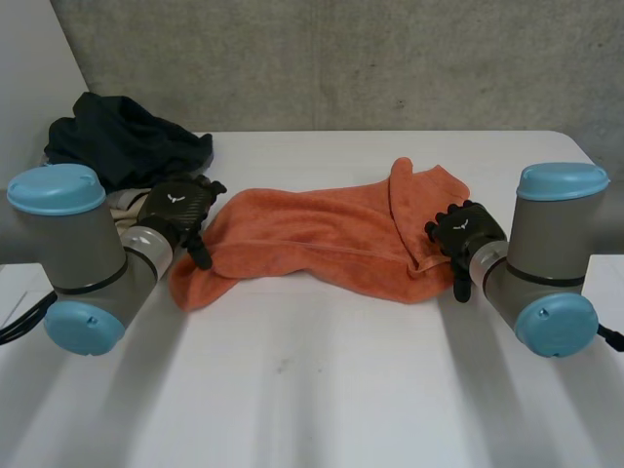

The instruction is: Fold the laundry.

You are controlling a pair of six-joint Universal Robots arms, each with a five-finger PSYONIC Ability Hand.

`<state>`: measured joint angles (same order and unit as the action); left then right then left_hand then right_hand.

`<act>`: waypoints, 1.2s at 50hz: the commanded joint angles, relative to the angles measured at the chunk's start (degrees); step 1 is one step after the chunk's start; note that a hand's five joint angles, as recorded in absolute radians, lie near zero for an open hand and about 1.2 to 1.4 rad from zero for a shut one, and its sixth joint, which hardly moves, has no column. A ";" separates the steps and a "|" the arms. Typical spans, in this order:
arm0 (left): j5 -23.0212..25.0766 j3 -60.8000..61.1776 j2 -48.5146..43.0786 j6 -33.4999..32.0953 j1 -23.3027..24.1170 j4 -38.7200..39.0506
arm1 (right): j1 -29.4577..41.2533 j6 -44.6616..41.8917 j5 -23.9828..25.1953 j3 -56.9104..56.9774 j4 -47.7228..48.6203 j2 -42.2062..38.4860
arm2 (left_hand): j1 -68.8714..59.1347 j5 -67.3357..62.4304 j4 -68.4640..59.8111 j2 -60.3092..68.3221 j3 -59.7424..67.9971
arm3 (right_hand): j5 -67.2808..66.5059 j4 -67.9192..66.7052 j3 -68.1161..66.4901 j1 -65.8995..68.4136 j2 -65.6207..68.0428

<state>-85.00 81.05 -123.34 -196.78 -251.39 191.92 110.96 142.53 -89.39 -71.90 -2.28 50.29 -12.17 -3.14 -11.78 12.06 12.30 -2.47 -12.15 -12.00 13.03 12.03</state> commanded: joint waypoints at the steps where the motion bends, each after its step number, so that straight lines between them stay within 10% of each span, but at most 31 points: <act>1: 0.01 0.07 5.82 0.52 2.04 -1.19 | -2.24 3.01 2.81 -0.61 -1.15 7.72 | 2.17 3.14 1.78 -2.06 -2.30 | 2.47 2.15 2.00 -3.03 -2.03; 14: 1.07 -9.41 11.63 0.43 2.75 -18.84 | -10.23 7.15 12.74 8.43 -16.95 10.63 | 1.63 2.60 1.24 -1.52 -1.76 | -6.26 -6.58 -6.73 5.70 6.70; 27: 1.94 -24.53 -6.47 -2.02 -0.51 -34.07 | -14.89 1.97 16.26 18.11 -29.10 -0.36 | -14.02 -13.04 -14.41 14.13 13.89 | -16.88 -17.19 -17.35 16.31 17.32; 37: 3.09 -28.05 -13.86 -4.58 -0.42 -34.68 | -15.42 4.33 19.78 14.77 -18.73 -5.98 | -31.97 -31.00 -32.37 32.09 31.85 | -21.40 -21.71 -21.87 20.84 21.84; 43: 2.56 -31.39 -15.70 -5.63 1.60 -35.74 | -14.98 8.20 18.73 16.60 -12.15 -9.15 | -62.93 -61.96 -63.32 63.04 62.81 | -67.43 -67.75 -67.90 66.87 67.87; 50: -1.12 -46.84 -17.73 -11.51 4.06 -34.95 | -14.11 9.69 12.58 26.88 -4.32 -8.63 | -67.83 -66.86 -68.22 67.94 67.70 | -67.53 -67.85 -68.00 66.97 67.97; 60: -9.48 -67.08 -11.84 -9.50 5.03 -5.26 | -12.70 18.13 2.99 35.16 27.22 -1.51 | -67.83 -66.86 -68.22 67.94 67.70 | -67.53 -67.85 -68.00 66.97 67.97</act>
<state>-90.86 19.91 -139.17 -208.56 -246.53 168.93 97.87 156.71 -82.71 -38.72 8.29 44.66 -64.87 -56.42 -68.32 68.24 67.90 -56.91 -68.39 -67.88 65.05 67.33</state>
